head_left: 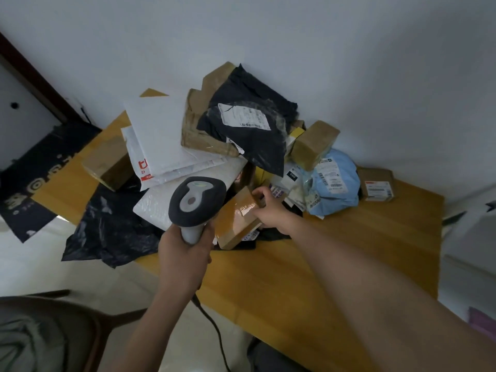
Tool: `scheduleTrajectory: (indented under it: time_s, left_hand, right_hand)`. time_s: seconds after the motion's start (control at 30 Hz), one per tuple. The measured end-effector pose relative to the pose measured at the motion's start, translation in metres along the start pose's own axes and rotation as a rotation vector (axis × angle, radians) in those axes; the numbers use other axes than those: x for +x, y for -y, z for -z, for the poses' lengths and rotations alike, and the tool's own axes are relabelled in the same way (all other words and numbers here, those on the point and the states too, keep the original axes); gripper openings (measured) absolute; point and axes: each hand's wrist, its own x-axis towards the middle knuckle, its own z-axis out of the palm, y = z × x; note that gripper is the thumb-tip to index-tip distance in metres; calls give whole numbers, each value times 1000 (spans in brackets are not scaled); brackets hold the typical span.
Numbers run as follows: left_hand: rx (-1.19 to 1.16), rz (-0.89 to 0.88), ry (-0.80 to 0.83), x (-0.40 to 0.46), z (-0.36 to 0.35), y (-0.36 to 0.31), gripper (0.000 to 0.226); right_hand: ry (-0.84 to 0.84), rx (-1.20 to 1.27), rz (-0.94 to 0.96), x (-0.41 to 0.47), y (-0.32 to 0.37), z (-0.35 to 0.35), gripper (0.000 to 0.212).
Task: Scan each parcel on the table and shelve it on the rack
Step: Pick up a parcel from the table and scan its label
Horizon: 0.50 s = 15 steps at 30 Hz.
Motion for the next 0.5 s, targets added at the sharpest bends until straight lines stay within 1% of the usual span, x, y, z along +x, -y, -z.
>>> scheduleTrajectory:
  time_s: [0.1, 0.23, 0.27, 0.3, 0.37, 0.43, 0.5]
  left_hand:
    - [-29, -31, 32, -14, 4, -4, 22]
    - [-71, -127, 95, -48, 15, -5, 23]
    - [-77, -153, 112, -60, 19, -3, 23]
    - [-79, -177, 131, -73, 25, -1, 24]
    - [-90, -216, 164, -101, 38, 7, 24]
    - [-127, -242, 201, -131, 51, 17, 23]
    - [-146, -265, 240, -159, 61, 25, 23]
  right_hand:
    - [51, 70, -21, -34, 1, 18, 33]
    - [-29, 196, -11, -88, -10, 36, 29]
    - [-50, 200, 16, -103, -17, 37, 36]
    - [-79, 166, 44, -120, -24, 37, 49]
    - [-175, 4, 110, -157, -40, 33, 71]
    - [-290, -128, 178, -194, -56, 25, 79]
    - [-417, -180, 244, -229, -73, 17, 78]
